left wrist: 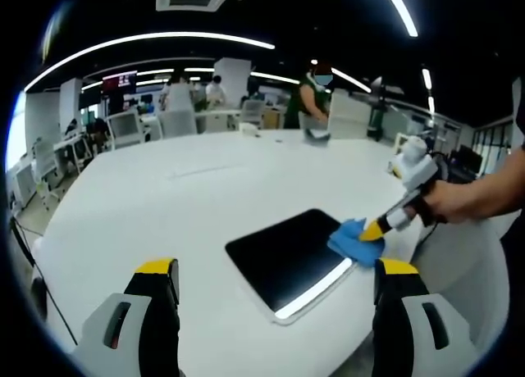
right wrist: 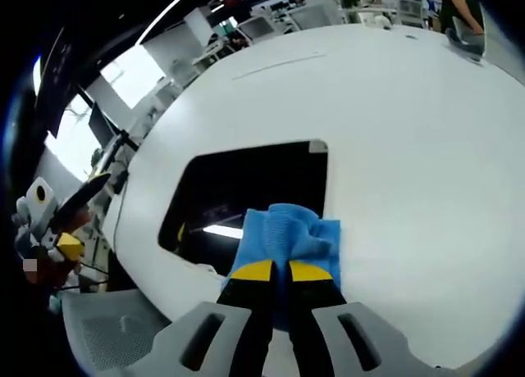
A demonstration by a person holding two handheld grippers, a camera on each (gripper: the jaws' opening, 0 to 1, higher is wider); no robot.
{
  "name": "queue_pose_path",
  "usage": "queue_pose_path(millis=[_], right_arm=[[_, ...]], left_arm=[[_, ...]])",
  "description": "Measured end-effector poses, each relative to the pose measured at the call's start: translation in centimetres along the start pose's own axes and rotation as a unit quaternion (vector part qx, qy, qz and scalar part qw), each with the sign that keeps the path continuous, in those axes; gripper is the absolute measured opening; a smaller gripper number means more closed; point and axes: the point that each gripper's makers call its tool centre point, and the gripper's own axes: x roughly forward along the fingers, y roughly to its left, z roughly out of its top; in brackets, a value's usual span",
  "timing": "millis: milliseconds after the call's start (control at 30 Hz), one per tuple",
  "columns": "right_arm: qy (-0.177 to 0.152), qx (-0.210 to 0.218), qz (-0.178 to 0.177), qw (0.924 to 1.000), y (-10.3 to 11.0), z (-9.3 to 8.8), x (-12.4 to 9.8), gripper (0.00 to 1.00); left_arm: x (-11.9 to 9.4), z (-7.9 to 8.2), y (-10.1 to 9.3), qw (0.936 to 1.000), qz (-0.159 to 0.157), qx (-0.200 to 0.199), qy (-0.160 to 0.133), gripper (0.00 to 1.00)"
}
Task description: Wipe the mirror surface with the cleaning cloth until all visible marks leave the cleaned area.
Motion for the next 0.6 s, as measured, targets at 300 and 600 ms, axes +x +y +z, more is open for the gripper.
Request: queue_pose_path(millis=[300, 600], right_arm=[[0.003, -0.006, 0.000, 1.0000, -0.2, 0.7, 0.4, 0.01], [0.006, -0.010, 0.002, 0.9999, -0.4, 1.5, 0.8, 0.01]], left_arm=[[-0.1, -0.2, 0.3, 1.0000, 0.003, -0.001, 0.003, 0.99], [-0.1, 0.2, 0.4, 0.9999, -0.001, -0.010, -0.005, 0.99]])
